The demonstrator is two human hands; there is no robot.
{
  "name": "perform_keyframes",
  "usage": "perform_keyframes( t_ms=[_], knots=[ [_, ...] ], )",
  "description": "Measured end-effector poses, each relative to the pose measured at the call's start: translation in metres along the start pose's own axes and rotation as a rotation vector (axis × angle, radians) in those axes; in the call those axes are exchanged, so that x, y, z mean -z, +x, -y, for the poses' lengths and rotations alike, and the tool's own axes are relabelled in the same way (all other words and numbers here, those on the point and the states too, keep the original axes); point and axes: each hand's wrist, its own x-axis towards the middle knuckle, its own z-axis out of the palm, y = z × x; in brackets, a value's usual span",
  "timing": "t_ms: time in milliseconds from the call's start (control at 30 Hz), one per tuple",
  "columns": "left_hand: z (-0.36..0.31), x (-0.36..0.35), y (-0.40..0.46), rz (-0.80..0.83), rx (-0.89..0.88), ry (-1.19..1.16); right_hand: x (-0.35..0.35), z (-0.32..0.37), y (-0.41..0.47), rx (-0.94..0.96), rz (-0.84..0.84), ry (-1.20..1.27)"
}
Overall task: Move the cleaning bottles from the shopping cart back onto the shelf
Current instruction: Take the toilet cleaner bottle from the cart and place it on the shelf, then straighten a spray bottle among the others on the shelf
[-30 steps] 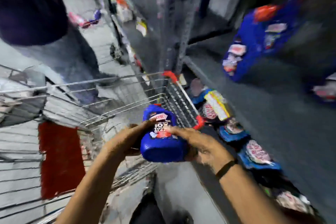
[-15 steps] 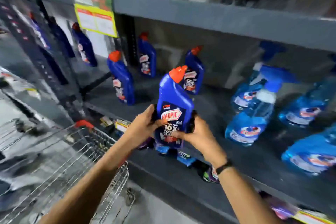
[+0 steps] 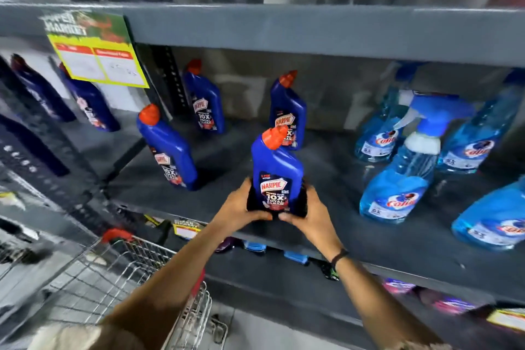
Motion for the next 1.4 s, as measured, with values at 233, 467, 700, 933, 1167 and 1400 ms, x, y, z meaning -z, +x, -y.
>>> perform_keyframes(
  t_ms=[233, 467, 700, 933, 1167, 1400],
  knots=[
    [0.021, -0.001, 0.028, -0.018, 0.012, 0.135, -0.019, -0.013, 0.018, -0.029, -0.113, -0.165],
    [0.029, 0.008, 0.035, 0.020, 0.014, 0.074, -0.025, -0.012, 0.026, -0.056, -0.111, -0.219],
    [0.032, -0.006, -0.007, -0.368, 0.100, 0.052, -0.006, -0.018, 0.000, -0.072, -0.176, -0.010],
    [-0.006, -0.066, -0.033, -0.118, -0.163, 0.053, 0.058, -0.048, -0.051, -0.209, -0.665, 0.099],
    [-0.073, -0.141, 0.031, 0.175, -0.155, 0.044, 0.132, -0.069, -0.060, -0.237, -0.661, -0.063],
    [-0.108, -0.173, 0.057, 0.188, -0.062, 0.135, 0.157, -0.075, -0.038, -0.274, -0.306, -0.338]
  ],
)
